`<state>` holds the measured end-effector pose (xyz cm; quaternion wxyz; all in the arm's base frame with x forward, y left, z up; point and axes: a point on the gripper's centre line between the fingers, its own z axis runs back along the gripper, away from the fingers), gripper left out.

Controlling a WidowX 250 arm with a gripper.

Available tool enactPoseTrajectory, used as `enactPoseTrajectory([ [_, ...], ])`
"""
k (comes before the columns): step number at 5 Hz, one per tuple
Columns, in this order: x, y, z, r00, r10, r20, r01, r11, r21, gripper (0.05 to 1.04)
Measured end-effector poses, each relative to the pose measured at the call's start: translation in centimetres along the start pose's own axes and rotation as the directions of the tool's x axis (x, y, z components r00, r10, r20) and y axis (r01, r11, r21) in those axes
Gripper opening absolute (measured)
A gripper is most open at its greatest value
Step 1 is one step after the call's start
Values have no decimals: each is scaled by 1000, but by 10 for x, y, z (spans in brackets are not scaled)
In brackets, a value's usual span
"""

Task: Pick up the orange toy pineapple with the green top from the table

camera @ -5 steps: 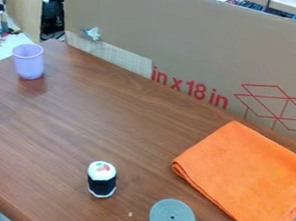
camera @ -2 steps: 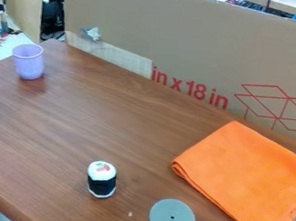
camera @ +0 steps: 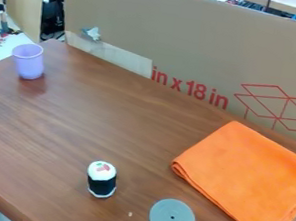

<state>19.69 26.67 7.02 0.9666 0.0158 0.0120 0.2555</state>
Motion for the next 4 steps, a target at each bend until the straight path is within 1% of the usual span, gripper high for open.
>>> enactPoseTrajectory([
  [1, 9, -9, 20, 1000, 0, 17, -1, 999, 32, 1004],
  [2, 20, -31, 47, 993, -107, 58, 102, 992, 76, 1001],
  [3, 29, -49, 67, 968, -230, 99, 226, 973, 54, 1001],
  [4, 45, -65, 90, 925, -340, 167, 339, 940, 39, 1001],
])
